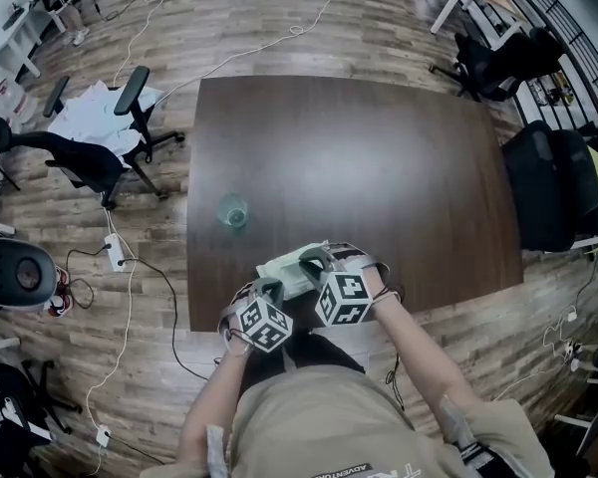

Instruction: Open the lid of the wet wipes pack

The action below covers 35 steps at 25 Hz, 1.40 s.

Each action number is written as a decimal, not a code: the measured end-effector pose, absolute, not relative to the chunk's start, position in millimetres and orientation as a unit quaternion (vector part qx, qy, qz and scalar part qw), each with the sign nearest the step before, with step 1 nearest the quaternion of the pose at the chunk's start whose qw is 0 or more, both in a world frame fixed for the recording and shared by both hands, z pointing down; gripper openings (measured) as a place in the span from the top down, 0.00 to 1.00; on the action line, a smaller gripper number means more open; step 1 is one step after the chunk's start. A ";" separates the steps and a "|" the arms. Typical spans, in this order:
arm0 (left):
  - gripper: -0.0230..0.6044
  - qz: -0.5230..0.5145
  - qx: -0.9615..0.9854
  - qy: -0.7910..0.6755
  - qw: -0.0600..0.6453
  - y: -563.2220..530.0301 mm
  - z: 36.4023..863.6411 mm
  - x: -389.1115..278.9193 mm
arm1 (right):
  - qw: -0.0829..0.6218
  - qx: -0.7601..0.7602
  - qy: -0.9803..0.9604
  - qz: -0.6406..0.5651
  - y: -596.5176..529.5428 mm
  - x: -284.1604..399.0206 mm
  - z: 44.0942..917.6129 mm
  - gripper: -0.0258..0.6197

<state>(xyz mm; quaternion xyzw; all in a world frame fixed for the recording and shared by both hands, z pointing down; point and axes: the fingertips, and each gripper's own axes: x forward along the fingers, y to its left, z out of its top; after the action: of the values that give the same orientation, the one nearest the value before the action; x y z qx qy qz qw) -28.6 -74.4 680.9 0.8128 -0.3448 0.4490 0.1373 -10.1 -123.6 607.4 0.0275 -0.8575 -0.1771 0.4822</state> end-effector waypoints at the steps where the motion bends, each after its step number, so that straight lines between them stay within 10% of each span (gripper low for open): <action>1: 0.95 0.445 0.814 -0.344 0.146 -74.6 681.0 -29.2 | 0.482 0.025 -0.857 -0.177 -124.9 -11.0 606.8 0.91; 35: 0.95 0.444 0.809 -0.329 0.200 -87.5 681.4 -38.7 | 0.475 -0.004 -0.868 -0.143 -174.0 -26.1 619.0 0.92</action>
<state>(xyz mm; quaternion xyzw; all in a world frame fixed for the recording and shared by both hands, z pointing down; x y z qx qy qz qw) -38.7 -87.5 681.4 0.8091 -0.3292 0.4440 0.1996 -26.1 -174.0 619.0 -0.0042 -0.8685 -0.1429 0.4747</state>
